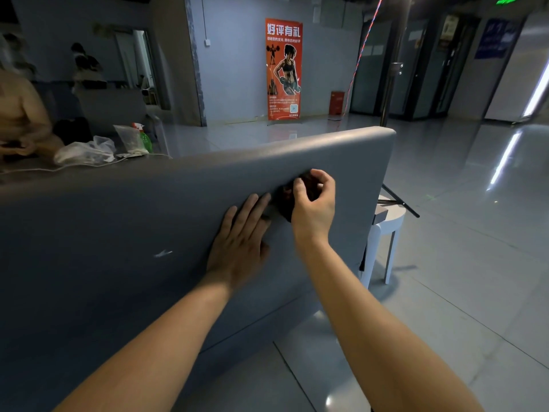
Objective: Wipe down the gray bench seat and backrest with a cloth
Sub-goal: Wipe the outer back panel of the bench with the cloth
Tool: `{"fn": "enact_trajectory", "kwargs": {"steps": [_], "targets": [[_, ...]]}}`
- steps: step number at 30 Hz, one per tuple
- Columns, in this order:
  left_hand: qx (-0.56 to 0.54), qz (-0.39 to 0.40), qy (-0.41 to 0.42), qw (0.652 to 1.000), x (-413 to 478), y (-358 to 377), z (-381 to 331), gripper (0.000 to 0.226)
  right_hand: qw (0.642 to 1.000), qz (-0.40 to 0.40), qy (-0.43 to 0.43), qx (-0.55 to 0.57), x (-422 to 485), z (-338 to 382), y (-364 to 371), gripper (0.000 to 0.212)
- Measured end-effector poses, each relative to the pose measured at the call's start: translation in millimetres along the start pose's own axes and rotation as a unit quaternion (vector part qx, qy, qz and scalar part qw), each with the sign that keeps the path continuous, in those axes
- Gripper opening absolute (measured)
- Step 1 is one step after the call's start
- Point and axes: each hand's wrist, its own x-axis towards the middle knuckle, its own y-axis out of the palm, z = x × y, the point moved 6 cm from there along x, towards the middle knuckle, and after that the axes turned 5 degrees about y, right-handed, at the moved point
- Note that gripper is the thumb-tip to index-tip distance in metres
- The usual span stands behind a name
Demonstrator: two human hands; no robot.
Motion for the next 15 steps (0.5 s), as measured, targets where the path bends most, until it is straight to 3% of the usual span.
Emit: {"fn": "enact_trajectory", "kwargs": {"steps": [4,7,12,15], "targets": [[-0.020,-0.014,0.008,1.000,-0.1,-1.0,0.5,0.036,0.991,0.054,0.094,-0.079,-31.7,-56.0,10.4,0.020],[-0.032,-0.008,0.004,0.999,-0.3,0.4,-1.0,0.034,0.980,0.072,0.167,-0.076,-46.2,-82.7,9.9,0.028],[-0.035,0.007,0.006,0.999,-2.0,0.9,1.3,0.040,0.966,0.105,0.175,-0.158,-38.0,-71.7,-3.1,0.019],[-0.028,0.017,0.009,0.999,-1.7,-0.6,2.6,0.046,0.988,0.063,0.100,-0.101,-23.7,-37.1,-9.9,0.018]]}}
